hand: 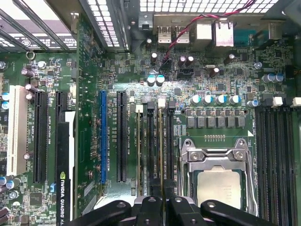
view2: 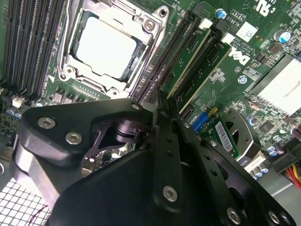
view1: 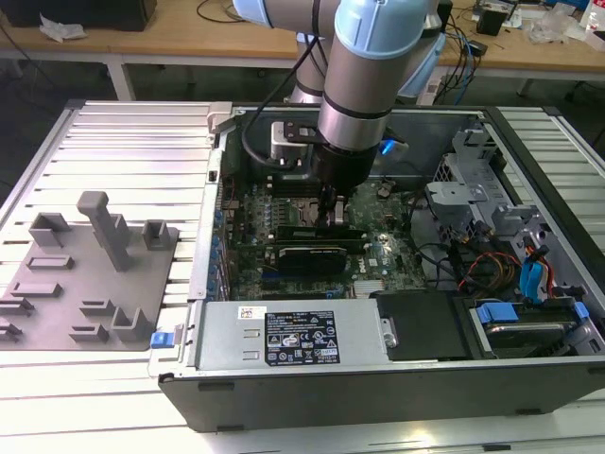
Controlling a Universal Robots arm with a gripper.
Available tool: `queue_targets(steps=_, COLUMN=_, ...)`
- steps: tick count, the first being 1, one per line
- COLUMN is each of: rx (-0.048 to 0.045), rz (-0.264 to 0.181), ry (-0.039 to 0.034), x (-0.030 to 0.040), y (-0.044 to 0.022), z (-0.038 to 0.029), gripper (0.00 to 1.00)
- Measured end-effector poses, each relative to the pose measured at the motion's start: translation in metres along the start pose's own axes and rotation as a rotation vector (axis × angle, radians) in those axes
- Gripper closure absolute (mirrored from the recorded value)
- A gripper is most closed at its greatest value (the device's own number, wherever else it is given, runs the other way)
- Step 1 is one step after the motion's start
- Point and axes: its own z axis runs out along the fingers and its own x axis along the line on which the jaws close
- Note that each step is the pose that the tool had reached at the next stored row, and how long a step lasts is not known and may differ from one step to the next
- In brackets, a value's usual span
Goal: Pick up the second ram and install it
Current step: 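Insert the second ram into the second slot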
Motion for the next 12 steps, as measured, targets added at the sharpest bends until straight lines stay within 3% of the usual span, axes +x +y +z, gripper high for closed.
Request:
queue_targets(steps=6, rx=0.0001, rz=0.0, ry=0.0, x=0.0, y=-0.0003, z=0.0029, gripper=0.87)
queue_targets(steps=12, rx=0.0001, rz=0.001, ry=0.0, x=0.0, y=-0.0001, z=0.0014, gripper=0.87)
